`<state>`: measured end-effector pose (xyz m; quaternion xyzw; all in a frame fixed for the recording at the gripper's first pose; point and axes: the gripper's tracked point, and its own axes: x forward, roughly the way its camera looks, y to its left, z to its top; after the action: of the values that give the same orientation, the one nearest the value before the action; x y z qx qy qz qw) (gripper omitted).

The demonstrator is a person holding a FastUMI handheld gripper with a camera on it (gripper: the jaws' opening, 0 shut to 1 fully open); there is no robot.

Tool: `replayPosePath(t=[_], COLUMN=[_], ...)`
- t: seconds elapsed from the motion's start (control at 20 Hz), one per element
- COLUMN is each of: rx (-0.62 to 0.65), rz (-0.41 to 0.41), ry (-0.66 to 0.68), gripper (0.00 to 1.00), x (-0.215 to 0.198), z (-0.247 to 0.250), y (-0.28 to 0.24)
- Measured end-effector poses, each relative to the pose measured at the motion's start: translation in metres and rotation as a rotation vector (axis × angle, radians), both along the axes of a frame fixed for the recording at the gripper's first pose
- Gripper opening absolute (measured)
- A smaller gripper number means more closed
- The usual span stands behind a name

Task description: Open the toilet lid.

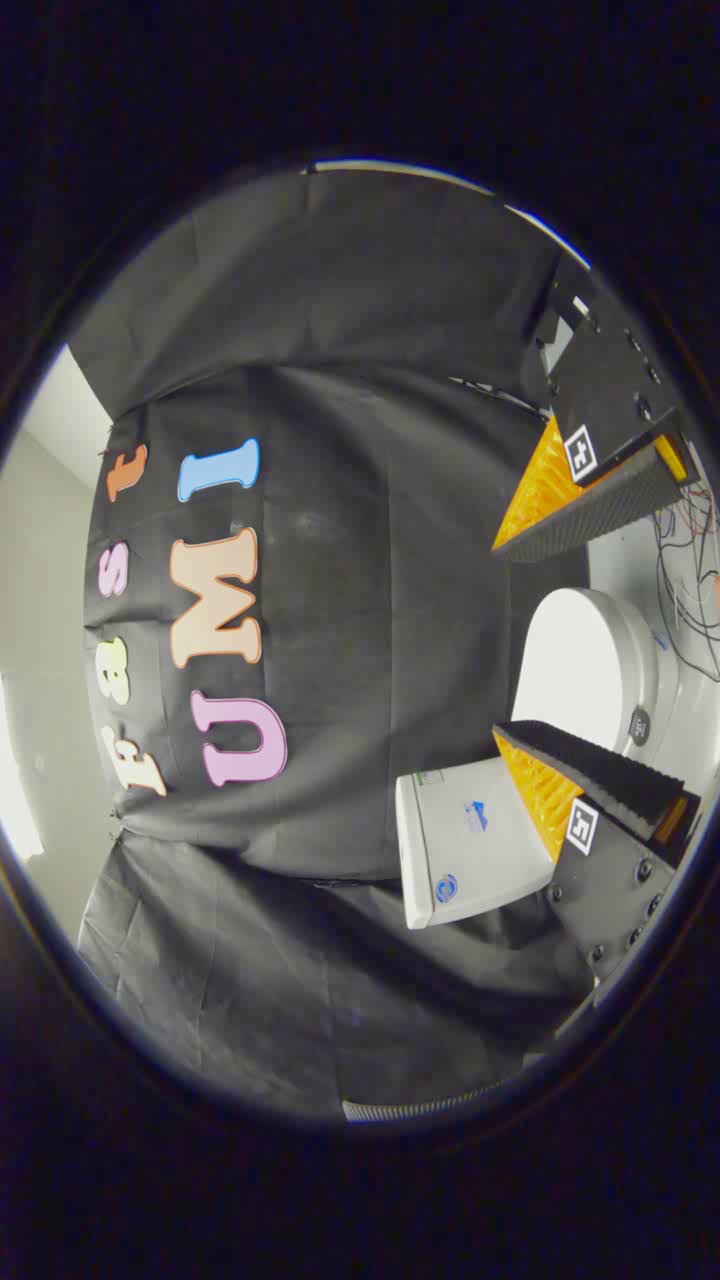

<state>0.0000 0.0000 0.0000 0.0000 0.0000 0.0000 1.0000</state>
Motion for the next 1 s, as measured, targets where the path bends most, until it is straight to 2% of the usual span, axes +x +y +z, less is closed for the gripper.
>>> replayPosePath(t=[0.55, 0.8, 1.0], rx=[0.006, 0.022, -0.029], rz=[-0.007, -0.014, -0.016], ry=[0.009, 0.133, 0.124], gripper=[0.98, 0.98, 0.97], x=[0.006, 0.043, 0.063], z=[-0.004, -0.028, -0.027], y=[-0.001, -0.001, 0.002])
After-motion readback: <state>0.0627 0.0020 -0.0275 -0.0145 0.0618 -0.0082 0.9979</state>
